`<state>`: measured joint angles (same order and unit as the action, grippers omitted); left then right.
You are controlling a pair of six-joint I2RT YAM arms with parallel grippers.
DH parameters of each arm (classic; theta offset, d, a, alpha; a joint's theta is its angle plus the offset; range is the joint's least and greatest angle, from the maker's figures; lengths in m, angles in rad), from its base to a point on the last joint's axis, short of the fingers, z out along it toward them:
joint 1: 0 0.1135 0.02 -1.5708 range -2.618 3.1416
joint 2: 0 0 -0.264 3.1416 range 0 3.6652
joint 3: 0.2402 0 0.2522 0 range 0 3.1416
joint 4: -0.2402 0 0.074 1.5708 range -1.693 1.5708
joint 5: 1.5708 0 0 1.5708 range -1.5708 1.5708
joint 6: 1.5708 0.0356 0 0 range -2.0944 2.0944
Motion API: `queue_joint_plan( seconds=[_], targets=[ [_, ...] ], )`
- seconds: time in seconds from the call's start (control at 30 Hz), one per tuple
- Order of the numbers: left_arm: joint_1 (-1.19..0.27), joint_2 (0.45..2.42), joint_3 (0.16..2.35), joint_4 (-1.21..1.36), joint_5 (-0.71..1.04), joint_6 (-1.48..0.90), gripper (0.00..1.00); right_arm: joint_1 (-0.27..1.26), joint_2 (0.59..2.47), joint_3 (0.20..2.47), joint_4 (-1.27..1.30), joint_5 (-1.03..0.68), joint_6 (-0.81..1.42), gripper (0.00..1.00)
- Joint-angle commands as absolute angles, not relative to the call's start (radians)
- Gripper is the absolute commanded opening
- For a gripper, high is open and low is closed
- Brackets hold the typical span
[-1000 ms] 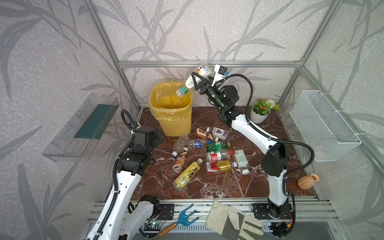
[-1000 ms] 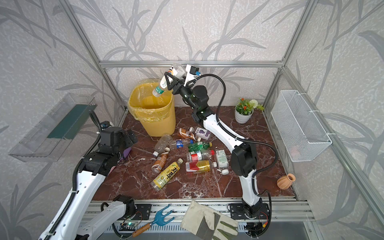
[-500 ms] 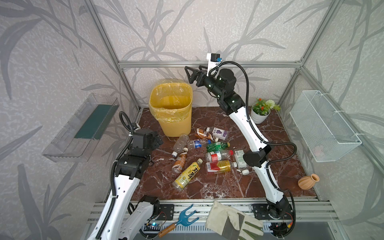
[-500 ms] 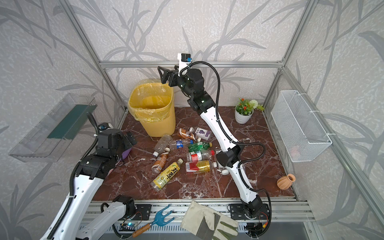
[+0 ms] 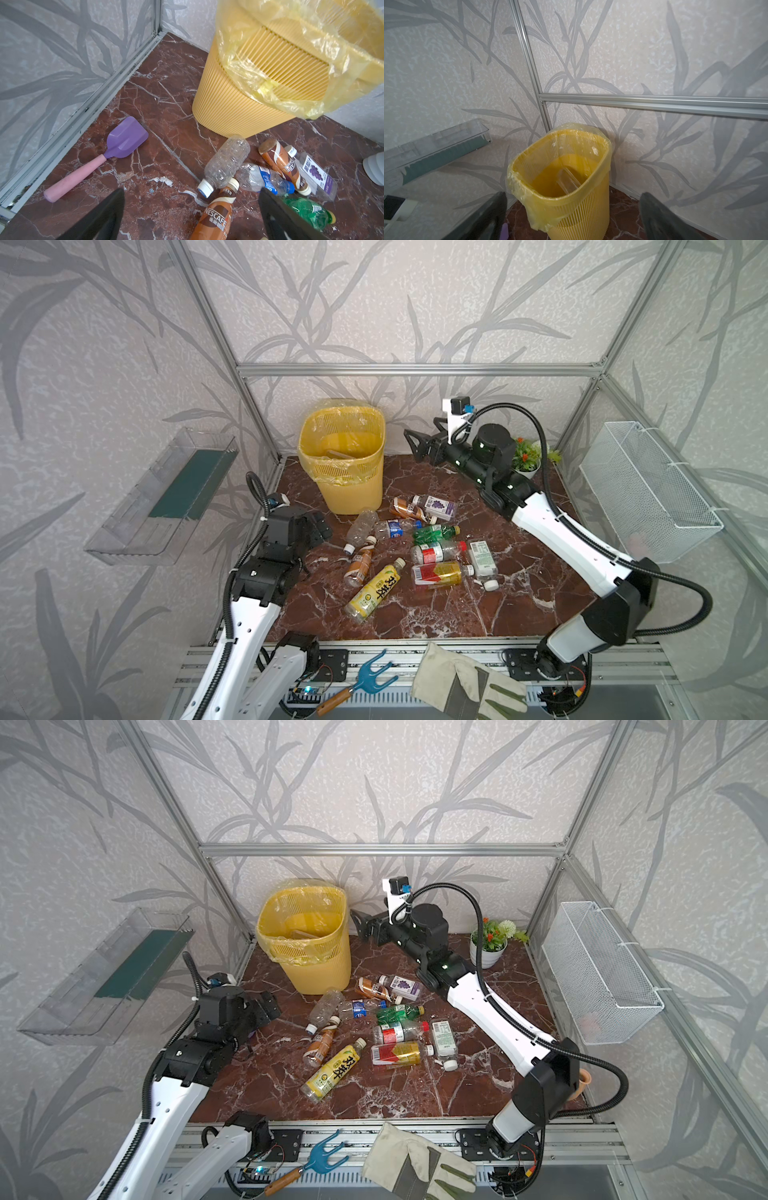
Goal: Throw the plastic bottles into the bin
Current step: 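Open the right gripper over the yellow bin and draw it back, then lower the left gripper onto the brown Nescafe bottle and grasp it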
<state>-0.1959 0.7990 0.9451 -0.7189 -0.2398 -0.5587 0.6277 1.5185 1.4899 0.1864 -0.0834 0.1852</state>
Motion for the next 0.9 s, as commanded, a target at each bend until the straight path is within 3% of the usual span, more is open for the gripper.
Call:
queue_joint_plan(
  seconds=[0.0,0.33,0.57,0.87],
  targets=[
    [-0.257,0.794,0.929,-0.739,-0.263,-0.581,0.99,0.618,1.391,1.357,0.31,-0.038,0.129,0.99],
    [-0.38,0.884,0.865,-0.792,-0.248,-0.628,0.98,0.485,1.083,0.914,0.177,0.003,0.243,1.0],
    [-0.416,0.987,0.853,-0.766,-0.223,-0.611,0.98,0.408,0.947,0.816,-0.134,0.081,0.278,0.95],
    [-0.438,1.163,0.855,-0.702,-0.117,-0.546,0.93,0.389,0.949,0.757,-0.221,0.058,0.322,0.97]
  ],
)
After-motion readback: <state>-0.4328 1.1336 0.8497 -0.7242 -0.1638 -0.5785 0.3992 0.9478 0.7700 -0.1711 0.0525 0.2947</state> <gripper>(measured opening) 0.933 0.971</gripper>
